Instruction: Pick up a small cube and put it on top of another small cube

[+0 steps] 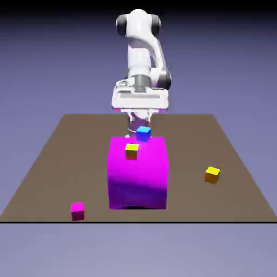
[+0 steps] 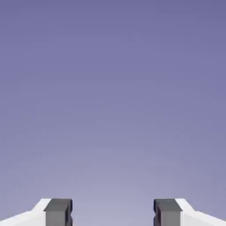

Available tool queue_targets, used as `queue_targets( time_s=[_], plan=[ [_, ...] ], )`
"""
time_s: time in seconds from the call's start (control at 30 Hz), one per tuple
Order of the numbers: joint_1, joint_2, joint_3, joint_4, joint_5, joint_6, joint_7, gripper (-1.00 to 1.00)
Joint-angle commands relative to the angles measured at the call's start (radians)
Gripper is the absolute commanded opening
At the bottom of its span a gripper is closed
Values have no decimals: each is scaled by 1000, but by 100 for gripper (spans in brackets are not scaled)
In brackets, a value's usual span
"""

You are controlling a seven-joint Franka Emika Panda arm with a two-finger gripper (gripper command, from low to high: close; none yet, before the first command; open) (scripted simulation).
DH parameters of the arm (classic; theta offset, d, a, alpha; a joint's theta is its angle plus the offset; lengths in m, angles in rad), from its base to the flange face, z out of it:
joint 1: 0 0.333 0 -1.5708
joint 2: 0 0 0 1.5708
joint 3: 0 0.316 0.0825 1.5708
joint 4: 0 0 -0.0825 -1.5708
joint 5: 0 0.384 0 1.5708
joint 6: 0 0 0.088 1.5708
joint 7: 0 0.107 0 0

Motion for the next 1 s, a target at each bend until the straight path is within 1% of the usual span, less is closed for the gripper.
queue_targets(
  time_s=[0.0, 0.9, 0.97],
  plan=[
    [-18, 36, 1, 28, 8, -23, 25, 0],
    [-492, 1015, 29, 769, 221, -651, 710, 0],
    [-506, 1045, 29, 792, 228, -670, 731, 0]
  ],
)
